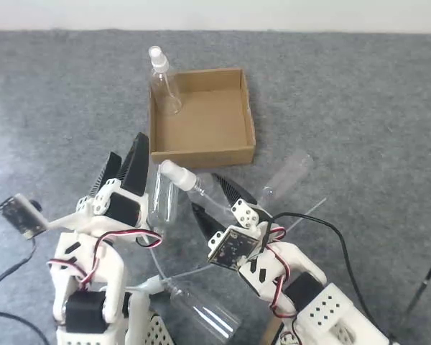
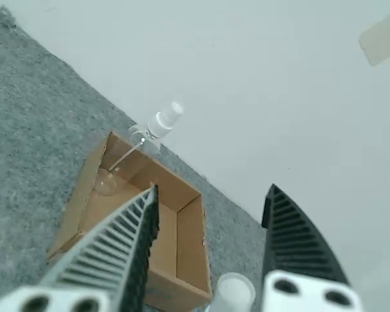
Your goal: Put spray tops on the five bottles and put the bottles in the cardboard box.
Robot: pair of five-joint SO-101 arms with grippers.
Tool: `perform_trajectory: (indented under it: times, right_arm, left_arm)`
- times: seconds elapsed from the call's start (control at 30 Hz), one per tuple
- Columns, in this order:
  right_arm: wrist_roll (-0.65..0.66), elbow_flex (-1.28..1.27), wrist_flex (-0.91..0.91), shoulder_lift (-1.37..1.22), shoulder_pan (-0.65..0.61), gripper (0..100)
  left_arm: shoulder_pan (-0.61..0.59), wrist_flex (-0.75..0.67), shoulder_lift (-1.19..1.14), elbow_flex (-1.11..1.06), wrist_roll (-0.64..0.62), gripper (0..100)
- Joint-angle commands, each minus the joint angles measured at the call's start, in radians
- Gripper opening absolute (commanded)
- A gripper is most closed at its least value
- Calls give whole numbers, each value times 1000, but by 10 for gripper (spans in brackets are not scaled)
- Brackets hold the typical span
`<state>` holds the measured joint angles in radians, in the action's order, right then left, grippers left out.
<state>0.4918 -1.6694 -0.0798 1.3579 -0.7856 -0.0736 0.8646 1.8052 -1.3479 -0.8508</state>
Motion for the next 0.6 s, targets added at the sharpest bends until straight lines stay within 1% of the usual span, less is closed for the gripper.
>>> perform_trajectory:
  times: [0.0,0.13,0.3,0.37,0.57]
  right_arm:
    - [-26,-15,41,24,5,93]
    - [-89,-20,108,24,7,93]
    - [-94,-20,116,24,7,93]
    - [-94,-20,116,24,5,93]
    - [-94,-20,108,24,5,93]
  left_arm:
    - [0,-32,-8,1,-8,242]
    - [0,-78,-8,-30,-6,242]
    - [6,-103,-8,-51,-3,242]
    - [43,-98,-8,-58,6,242]
    - [181,-97,-8,-107,137,242]
